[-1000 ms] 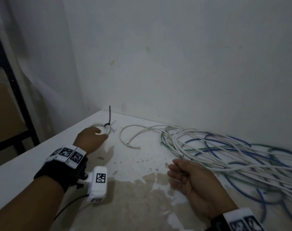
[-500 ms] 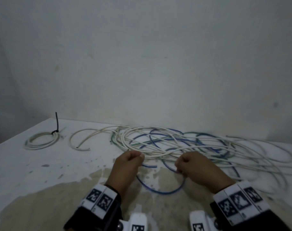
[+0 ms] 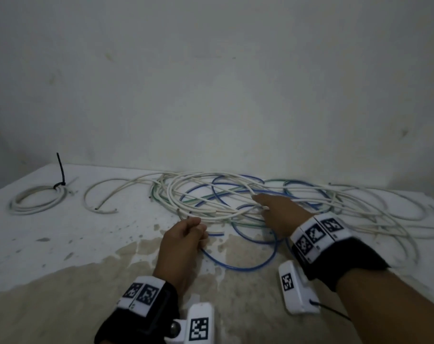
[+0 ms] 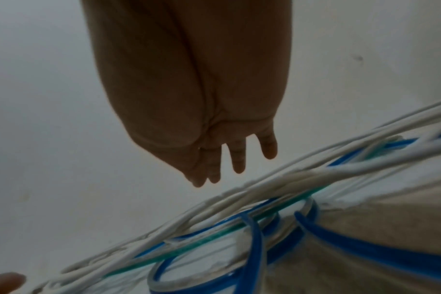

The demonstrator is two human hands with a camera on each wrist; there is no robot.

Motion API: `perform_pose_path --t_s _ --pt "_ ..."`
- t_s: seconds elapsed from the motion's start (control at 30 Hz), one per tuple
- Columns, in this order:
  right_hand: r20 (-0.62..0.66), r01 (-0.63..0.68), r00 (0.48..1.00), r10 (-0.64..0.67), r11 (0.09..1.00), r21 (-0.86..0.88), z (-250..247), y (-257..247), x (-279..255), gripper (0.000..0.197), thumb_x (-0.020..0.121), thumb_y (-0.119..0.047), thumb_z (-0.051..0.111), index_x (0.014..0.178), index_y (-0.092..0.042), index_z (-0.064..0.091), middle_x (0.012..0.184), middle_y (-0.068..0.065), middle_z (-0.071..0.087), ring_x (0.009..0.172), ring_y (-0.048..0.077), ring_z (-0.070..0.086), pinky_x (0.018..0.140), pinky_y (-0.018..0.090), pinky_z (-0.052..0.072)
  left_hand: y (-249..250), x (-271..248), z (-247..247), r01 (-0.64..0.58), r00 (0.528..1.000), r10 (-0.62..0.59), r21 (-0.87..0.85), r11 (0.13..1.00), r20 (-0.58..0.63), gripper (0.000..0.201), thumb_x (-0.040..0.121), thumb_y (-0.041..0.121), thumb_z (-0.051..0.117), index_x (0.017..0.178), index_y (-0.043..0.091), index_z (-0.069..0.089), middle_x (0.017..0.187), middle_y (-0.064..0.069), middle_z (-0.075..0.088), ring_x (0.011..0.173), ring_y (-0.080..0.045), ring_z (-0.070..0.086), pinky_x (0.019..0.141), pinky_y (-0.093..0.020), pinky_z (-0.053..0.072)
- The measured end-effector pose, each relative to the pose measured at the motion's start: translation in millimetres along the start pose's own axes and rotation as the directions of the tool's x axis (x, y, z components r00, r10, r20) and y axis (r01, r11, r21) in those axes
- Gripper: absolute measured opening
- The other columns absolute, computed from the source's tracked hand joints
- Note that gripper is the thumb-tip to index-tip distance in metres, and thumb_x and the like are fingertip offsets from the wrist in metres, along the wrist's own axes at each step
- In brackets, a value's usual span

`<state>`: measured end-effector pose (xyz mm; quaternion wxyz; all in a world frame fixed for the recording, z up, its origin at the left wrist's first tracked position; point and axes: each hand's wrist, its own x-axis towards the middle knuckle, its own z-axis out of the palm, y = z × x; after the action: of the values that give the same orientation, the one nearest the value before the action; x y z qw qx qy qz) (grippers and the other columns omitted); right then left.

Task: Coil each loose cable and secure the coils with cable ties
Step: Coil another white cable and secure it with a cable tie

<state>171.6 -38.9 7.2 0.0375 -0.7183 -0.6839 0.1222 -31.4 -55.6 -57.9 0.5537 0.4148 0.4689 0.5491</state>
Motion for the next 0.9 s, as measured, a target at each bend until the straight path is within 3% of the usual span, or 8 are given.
perform_pose_path --t_s 0.07,0.2,0.33,0.43,0.57,0.63,0.77,0.9 --pt "0.069 -0.011 0.997 0.013 0.999 -0.037 1 -4 6 0.048 0.100 -0.023 0.039 0.147 -0.029 0.028 0.153 -0.001 0.030 0.136 0.020 0.035 0.110 0.033 0.031 -2 2 -1 -0.006 1.000 0.006 0.006 1.000 0.003 0.015 0.092 0.008 0.059 0.106 0.011 0.063 0.093 -0.009 0.070 0.082 -0.019 0.064 0.076 -0.031 0.052" --pt "0.001 -0.023 1.000 0.023 0.988 -0.155 -2 -7 17 0.031 0.093 -0.031 0.055 0.123 -0.032 0.059 0.136 -0.005 0.051 0.126 0.020 0.046 0.109 0.042 0.032 -4 4 -2 -0.024 1.000 0.024 0.014 1.000 0.012 0.017 0.092 0.010 0.059 0.107 0.019 0.060 0.085 -0.005 0.070 0.077 -0.017 0.064 0.078 -0.035 0.052" --pt "-0.157 0.087 0.983 -0.092 0.995 -0.041 -7 -6 15 0.010 0.092 -0.025 0.057 0.095 -0.022 0.066 0.103 0.002 0.063 0.103 0.020 0.058 0.081 0.026 0.042 -5 5 -2 -0.031 1.000 0.031 0.033 0.999 0.004 0.007 0.092 0.007 0.058 0.099 0.009 0.056 0.081 -0.011 0.065 0.076 -0.022 0.061 0.076 -0.037 0.050" --pt "-0.382 0.251 0.905 -0.186 0.960 0.127 -19 -7 1 0.010 0.095 -0.018 0.051 0.089 -0.017 0.059 0.085 0.001 0.058 0.086 0.023 0.057 0.066 0.025 0.031 -4 4 -1 -0.025 1.000 0.025 0.009 1.000 -0.001 0.007 0.091 0.004 0.056 0.095 0.008 0.053 0.080 -0.012 0.063 0.073 -0.022 0.058 0.072 -0.035 0.048" --pt "-0.606 0.415 0.744 -0.281 0.905 0.090 -38 -12 -23 0.022 0.095 -0.014 0.052 0.110 -0.006 0.066 0.100 0.010 0.066 0.094 0.024 0.059 0.080 0.018 0.034 3 0 2 -0.013 1.000 0.012 -0.105 0.994 -0.009 0.009 0.092 0.003 0.054 0.101 0.005 0.055 0.077 -0.009 0.062 0.067 -0.019 0.056 0.065 -0.031 0.047" --pt "-0.588 0.455 0.732 -0.344 0.889 0.047 -41 -15 -35 0.024 0.095 -0.017 0.053 0.110 -0.006 0.068 0.098 0.011 0.067 0.094 0.025 0.060 0.082 0.021 0.036 12 -3 4 0.011 1.000 -0.013 -0.276 0.961 -0.006 0.008 0.095 0.010 0.052 0.096 0.005 0.059 0.078 -0.011 0.065 0.066 -0.019 0.060 0.062 -0.028 0.050" --pt "-0.422 0.541 0.762 -0.491 0.841 -0.003 -31 -20 -60 0.032 0.089 -0.029 0.047 0.093 -0.011 0.072 0.071 0.006 0.059 0.068 0.020 0.053 0.063 0.029 0.037 35 -12 11 0.102 0.991 -0.051 -0.460 0.882 0.123 0.023 0.098 0.024 0.046 0.093 0.006 0.060 0.087 -0.016 0.071 0.083 -0.025 0.070 0.073 -0.034 0.057" --pt "-0.332 0.532 0.801 -0.498 0.847 0.014 -16 -20 -81 0.029 0.092 -0.034 0.047 0.096 -0.016 0.070 0.080 0.003 0.063 0.074 0.014 0.053 0.065 0.028 0.035 54 -18 15 0.090 0.992 -0.023 -0.545 0.833 0.127 0.017 0.097 0.012 0.045 0.088 0.005 0.056 0.076 -0.012 0.068 0.067 -0.019 0.070 0.065 -0.032 0.060"
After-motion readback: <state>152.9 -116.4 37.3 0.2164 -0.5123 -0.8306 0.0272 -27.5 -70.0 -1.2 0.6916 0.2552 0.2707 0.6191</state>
